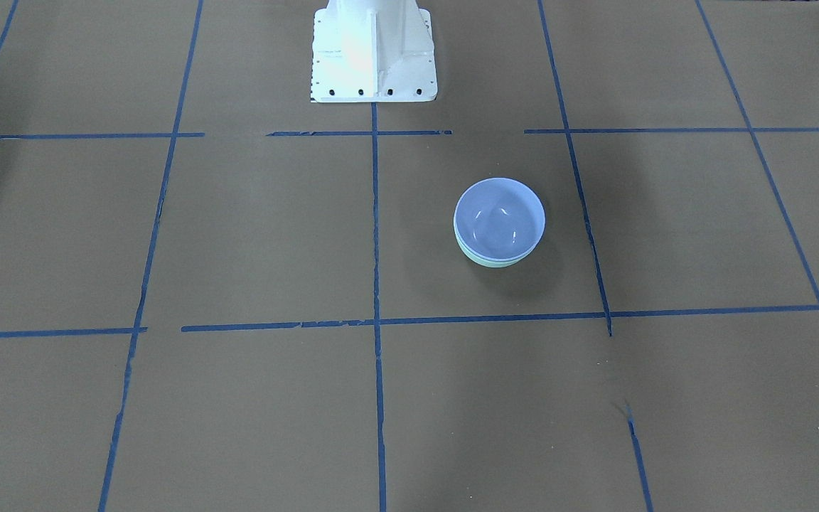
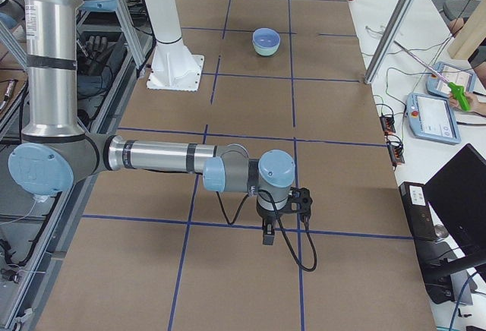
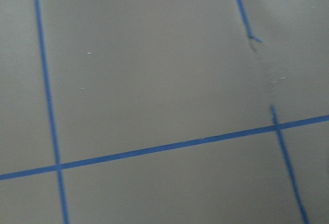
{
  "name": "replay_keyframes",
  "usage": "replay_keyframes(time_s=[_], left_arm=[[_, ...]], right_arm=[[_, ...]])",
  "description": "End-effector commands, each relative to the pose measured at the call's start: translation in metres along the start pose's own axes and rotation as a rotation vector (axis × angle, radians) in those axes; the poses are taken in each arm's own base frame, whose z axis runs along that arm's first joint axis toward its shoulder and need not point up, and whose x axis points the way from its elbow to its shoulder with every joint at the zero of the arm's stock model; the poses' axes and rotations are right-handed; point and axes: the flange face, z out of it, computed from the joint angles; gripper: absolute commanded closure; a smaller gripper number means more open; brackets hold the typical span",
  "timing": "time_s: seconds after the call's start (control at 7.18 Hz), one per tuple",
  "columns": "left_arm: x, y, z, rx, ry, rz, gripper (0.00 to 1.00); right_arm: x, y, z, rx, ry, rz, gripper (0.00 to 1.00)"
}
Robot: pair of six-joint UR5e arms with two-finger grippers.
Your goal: Stack blue bowl on green bowl
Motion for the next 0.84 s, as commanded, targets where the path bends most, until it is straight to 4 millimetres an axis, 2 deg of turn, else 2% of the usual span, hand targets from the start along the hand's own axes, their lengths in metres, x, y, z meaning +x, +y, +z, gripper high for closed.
replay_keyframes(time_s=[0.0, 0.14, 0.28, 0.7], left_arm=[[-0.099, 0.055, 0.028, -0.068, -0.017, -0.046, 0.00], [-0.110, 0.067, 0.030, -0.078, -0.017, -0.077, 0.00], [-0.113, 0.079, 0.040, -0.093, 0.020, -0.097, 0.00], [-0.130, 0.101, 0.076, -0.161, 0.128, -0.191, 0.00]], right_arm=[[0.000, 0.000, 0.000, -0.001, 0.000, 0.000, 0.00], [0.000, 0.000, 0.000, -0.001, 0.000, 0.000, 0.00], [0.000, 0.000, 0.000, 0.001, 0.000, -0.001, 0.00], [0.000, 0.000, 0.000, 0.001, 0.000, -0.001, 0.00]])
